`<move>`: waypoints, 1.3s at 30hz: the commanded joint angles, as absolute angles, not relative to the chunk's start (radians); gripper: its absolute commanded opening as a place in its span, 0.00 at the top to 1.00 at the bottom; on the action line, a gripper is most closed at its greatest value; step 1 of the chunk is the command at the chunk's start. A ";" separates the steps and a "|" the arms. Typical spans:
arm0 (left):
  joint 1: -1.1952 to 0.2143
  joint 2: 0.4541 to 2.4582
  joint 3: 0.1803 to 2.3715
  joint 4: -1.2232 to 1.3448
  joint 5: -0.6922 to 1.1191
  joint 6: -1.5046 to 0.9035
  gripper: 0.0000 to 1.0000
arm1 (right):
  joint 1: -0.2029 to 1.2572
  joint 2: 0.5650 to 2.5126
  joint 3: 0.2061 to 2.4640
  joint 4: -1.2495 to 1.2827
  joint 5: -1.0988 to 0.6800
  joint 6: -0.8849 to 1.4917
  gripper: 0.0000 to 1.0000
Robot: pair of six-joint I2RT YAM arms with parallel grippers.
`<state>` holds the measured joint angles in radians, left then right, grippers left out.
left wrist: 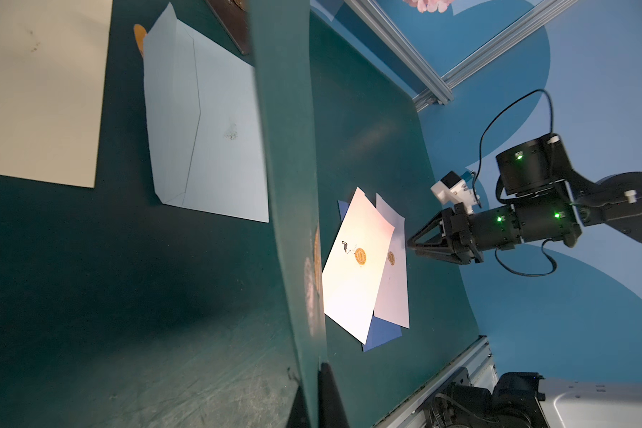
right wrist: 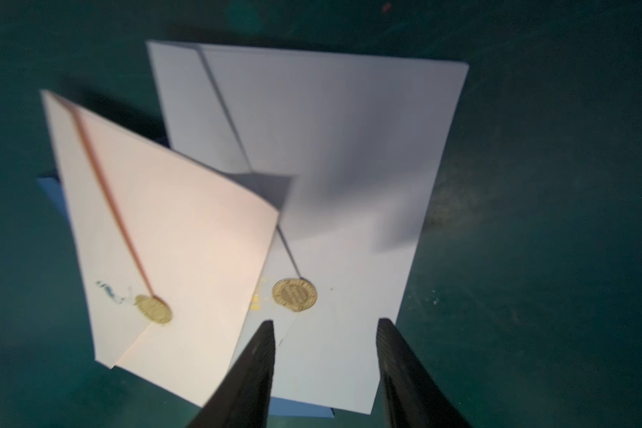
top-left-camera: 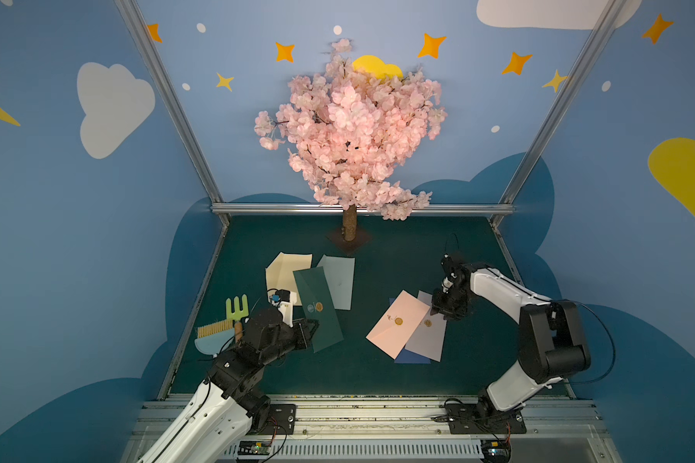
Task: Open the envelope
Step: Adjust the envelope at the center of the board, then open the envelope flap on the envelope.
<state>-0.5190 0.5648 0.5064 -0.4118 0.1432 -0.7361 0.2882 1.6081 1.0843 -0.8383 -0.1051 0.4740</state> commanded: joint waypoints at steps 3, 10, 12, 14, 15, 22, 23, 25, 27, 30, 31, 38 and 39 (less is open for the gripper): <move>-0.514 0.597 0.555 -0.393 0.163 -0.698 0.97 | 0.419 1.554 1.142 -0.779 -0.245 0.453 0.51; -0.512 0.582 0.545 -0.391 0.163 -0.713 0.97 | 0.569 1.812 1.295 -0.693 -0.334 0.486 0.53; -0.512 0.567 0.543 -0.410 0.157 -0.713 0.97 | 0.592 1.890 1.354 -0.684 -0.365 0.492 0.53; -0.511 0.555 0.542 -0.424 0.152 -0.713 0.97 | 0.607 1.944 1.396 -0.678 -0.378 0.495 0.53; -0.511 0.549 0.541 -0.431 0.151 -0.713 0.97 | 0.611 1.968 1.416 -0.676 -0.383 0.495 0.53; -0.508 0.537 0.540 -0.446 0.146 -0.710 0.97 | 0.615 2.018 1.417 -0.660 -0.404 0.490 0.53; -0.508 0.539 0.538 -0.441 0.150 -0.709 0.97 | 0.617 2.015 1.412 -0.657 -0.408 0.485 0.53; -0.508 0.547 0.536 -0.426 0.160 -0.708 0.97 | 0.623 2.004 1.404 -0.652 -0.409 0.478 0.53; -0.509 0.556 0.536 -0.402 0.185 -0.697 0.97 | 0.630 1.973 1.395 -0.632 -0.442 0.469 0.53; -0.505 0.555 0.530 -0.331 0.284 -0.674 0.97 | 0.637 1.879 1.348 -0.547 -0.527 0.466 0.50; -0.502 0.553 0.528 -0.307 0.316 -0.665 0.97 | 0.634 1.847 1.334 -0.517 -0.556 0.470 0.49; -0.427 0.524 0.467 -0.153 0.510 -0.678 0.97 | 0.595 1.606 1.121 -0.177 -0.819 0.582 0.45; -0.408 0.517 0.449 -0.115 0.541 -0.697 0.97 | 0.590 1.568 1.082 -0.106 -0.848 0.607 0.45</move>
